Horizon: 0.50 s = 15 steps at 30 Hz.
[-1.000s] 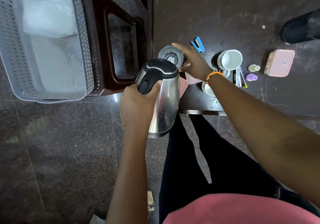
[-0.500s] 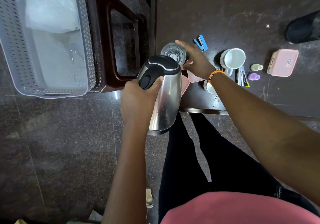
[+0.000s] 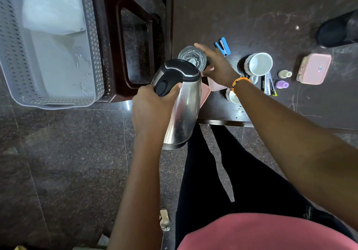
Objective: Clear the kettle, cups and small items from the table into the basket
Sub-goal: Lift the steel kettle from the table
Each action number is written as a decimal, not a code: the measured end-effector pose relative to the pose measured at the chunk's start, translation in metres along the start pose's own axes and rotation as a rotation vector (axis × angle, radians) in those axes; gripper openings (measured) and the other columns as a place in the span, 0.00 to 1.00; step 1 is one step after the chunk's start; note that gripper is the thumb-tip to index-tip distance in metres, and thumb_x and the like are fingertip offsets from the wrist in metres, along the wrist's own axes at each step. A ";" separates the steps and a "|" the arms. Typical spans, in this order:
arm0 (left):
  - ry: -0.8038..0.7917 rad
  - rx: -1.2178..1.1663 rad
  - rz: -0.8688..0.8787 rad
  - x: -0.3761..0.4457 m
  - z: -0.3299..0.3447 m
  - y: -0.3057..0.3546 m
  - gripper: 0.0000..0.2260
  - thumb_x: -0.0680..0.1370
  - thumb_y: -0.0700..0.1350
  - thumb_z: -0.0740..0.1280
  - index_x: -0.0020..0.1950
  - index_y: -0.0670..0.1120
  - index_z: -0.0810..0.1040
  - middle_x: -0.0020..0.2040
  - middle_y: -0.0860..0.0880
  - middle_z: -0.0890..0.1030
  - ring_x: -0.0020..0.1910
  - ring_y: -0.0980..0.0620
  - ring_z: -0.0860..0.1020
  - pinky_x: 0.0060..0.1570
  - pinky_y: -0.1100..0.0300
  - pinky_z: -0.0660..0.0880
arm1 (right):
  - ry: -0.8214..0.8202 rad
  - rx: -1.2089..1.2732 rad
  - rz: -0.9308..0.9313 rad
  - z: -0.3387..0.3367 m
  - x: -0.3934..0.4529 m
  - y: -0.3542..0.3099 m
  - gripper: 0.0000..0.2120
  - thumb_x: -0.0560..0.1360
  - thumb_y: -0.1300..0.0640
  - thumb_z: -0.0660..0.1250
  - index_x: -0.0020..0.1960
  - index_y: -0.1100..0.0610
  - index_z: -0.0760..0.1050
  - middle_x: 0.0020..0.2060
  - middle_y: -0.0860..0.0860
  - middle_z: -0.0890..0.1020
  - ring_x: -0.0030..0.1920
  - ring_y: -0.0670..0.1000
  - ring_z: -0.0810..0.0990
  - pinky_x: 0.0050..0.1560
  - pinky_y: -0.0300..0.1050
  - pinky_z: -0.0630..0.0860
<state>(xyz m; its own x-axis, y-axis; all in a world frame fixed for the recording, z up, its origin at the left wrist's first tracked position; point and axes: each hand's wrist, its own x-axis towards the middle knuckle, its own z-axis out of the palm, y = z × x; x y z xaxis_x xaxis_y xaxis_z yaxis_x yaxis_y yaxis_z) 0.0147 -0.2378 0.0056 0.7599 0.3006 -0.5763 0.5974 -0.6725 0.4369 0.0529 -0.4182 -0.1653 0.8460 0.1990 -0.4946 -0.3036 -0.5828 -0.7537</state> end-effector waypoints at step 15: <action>-0.006 -0.022 0.000 0.001 -0.001 -0.002 0.17 0.69 0.60 0.71 0.30 0.50 0.72 0.26 0.57 0.74 0.24 0.61 0.73 0.26 0.66 0.64 | -0.015 0.010 0.008 0.000 -0.004 -0.003 0.38 0.69 0.67 0.70 0.74 0.55 0.57 0.70 0.53 0.70 0.65 0.58 0.66 0.66 0.57 0.70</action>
<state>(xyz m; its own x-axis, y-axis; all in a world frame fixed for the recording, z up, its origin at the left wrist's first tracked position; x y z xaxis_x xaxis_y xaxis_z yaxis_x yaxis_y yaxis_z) 0.0147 -0.2354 0.0052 0.7585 0.2962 -0.5804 0.6026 -0.6577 0.4520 0.0509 -0.4176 -0.1610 0.8370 0.2056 -0.5072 -0.3150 -0.5768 -0.7537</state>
